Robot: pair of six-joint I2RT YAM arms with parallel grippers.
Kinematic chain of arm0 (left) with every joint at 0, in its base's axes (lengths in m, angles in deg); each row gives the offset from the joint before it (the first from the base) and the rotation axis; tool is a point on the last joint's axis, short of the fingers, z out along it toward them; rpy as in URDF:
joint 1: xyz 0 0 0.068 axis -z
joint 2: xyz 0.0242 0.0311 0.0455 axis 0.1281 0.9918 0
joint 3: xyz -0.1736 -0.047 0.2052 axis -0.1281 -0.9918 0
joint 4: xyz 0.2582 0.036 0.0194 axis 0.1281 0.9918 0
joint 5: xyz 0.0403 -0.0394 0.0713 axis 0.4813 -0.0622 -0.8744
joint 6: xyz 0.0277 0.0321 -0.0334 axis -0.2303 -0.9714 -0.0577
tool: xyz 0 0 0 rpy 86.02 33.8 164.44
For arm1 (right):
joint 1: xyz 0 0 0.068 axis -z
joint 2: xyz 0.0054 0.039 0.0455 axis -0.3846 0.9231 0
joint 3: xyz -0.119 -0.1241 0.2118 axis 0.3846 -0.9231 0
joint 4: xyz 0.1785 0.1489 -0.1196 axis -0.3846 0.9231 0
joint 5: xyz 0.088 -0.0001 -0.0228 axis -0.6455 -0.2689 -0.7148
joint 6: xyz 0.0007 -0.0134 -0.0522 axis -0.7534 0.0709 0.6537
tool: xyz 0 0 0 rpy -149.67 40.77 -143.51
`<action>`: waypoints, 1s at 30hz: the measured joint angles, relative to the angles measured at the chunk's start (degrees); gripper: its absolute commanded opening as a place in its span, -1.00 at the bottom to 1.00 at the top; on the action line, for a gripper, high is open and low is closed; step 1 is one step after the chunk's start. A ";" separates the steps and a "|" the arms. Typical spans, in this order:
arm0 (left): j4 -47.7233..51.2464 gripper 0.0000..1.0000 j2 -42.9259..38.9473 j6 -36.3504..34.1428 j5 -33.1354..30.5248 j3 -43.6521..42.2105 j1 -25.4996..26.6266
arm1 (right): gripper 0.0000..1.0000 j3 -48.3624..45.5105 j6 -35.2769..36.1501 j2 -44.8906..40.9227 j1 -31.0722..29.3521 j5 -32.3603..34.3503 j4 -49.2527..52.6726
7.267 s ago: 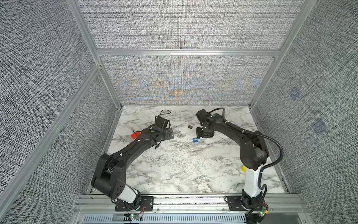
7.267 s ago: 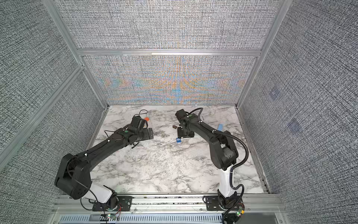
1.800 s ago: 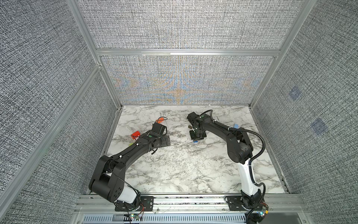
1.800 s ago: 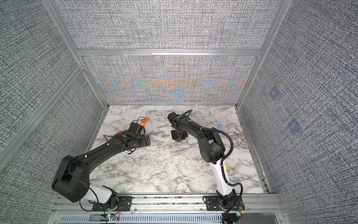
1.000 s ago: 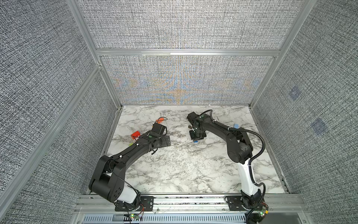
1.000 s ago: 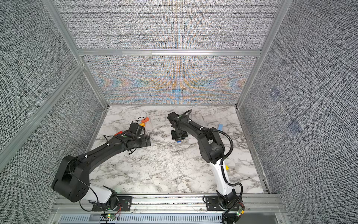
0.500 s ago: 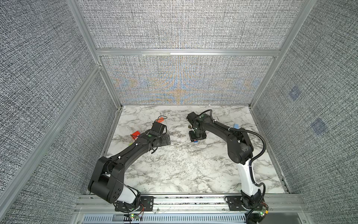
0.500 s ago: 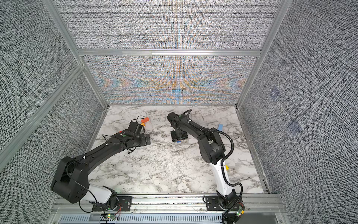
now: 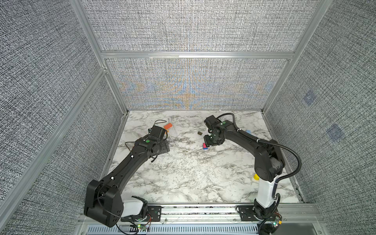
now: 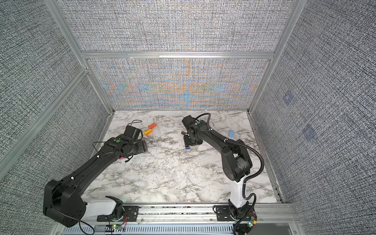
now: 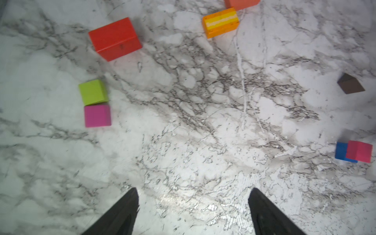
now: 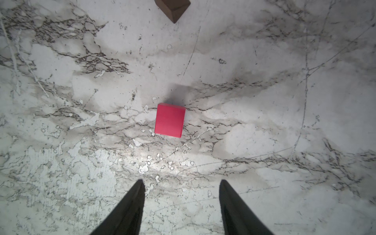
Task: Build the wood block tower
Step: 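Open the right gripper and raise it off the pink cube, then lower the left gripper over the magenta cube while the right arm draws back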
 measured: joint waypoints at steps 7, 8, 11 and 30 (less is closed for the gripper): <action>5.55 0.71 -5.09 1.49 -1.40 -5.51 -7.48 | 0.22 -7.15 -0.55 -3.34 1.73 -4.48 -8.37; 5.86 0.74 -5.57 1.62 -1.55 -5.86 -8.68 | 0.22 -7.78 -0.59 -3.50 2.01 -5.05 -9.29; 6.60 0.83 -5.88 1.79 -1.92 -6.56 -13.09 | 0.22 -9.77 -1.20 -4.07 2.64 -7.06 -12.13; 1.33 0.58 13.16 -2.14 0.09 1.42 -24.17 | 0.61 -19.17 -4.87 -7.45 5.92 -15.78 -26.56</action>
